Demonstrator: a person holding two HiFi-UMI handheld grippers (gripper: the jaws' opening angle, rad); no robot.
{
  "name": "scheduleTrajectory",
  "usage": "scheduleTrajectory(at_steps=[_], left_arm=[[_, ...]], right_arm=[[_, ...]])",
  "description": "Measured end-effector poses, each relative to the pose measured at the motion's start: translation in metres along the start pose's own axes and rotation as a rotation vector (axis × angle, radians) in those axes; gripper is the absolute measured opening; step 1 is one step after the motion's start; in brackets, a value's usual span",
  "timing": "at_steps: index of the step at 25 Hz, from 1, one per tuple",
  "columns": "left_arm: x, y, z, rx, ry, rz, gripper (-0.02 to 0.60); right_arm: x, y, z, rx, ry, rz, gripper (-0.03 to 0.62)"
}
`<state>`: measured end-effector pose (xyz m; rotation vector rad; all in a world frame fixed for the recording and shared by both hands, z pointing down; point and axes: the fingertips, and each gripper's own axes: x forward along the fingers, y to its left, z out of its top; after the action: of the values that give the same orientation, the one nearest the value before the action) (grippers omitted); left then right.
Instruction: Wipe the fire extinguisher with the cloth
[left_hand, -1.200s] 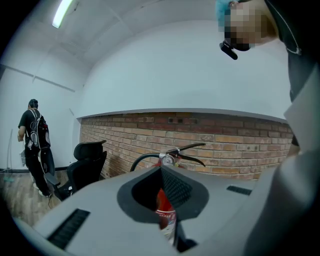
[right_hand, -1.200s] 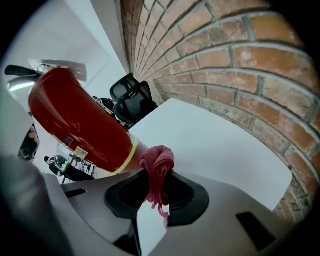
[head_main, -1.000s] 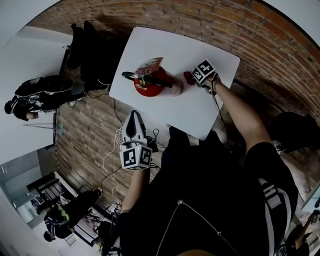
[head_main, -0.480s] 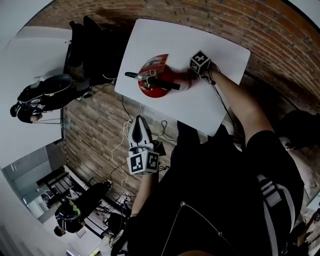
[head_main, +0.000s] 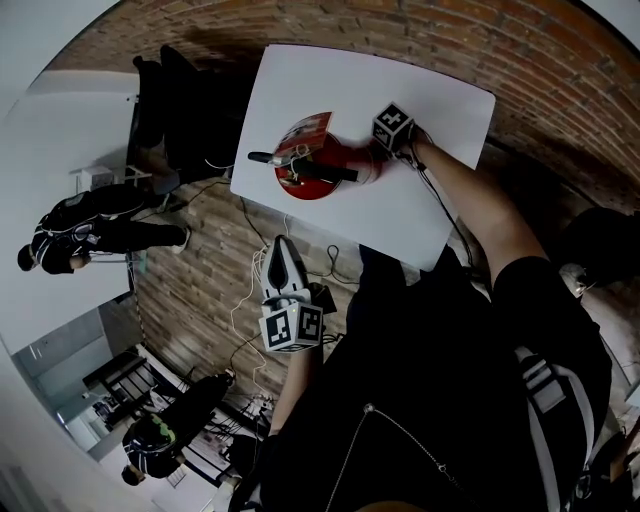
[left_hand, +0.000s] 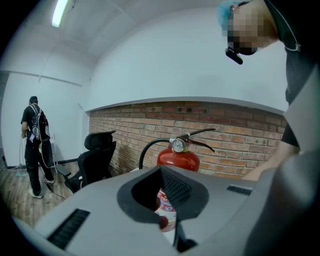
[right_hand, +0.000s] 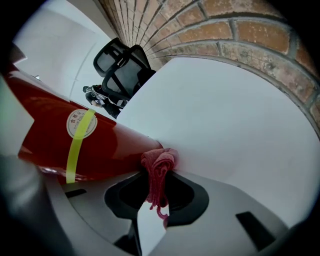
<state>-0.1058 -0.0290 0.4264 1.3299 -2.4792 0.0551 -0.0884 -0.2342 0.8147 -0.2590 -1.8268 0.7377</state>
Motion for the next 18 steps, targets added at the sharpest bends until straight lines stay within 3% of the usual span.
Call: scheduleTrajectory(at_steps=[18], left_arm=[[-0.003,-0.010,0.007,0.002,-0.035,-0.052,0.009]], right_arm=[[-0.048,0.036,0.009,-0.033,-0.117,0.054,0.100]])
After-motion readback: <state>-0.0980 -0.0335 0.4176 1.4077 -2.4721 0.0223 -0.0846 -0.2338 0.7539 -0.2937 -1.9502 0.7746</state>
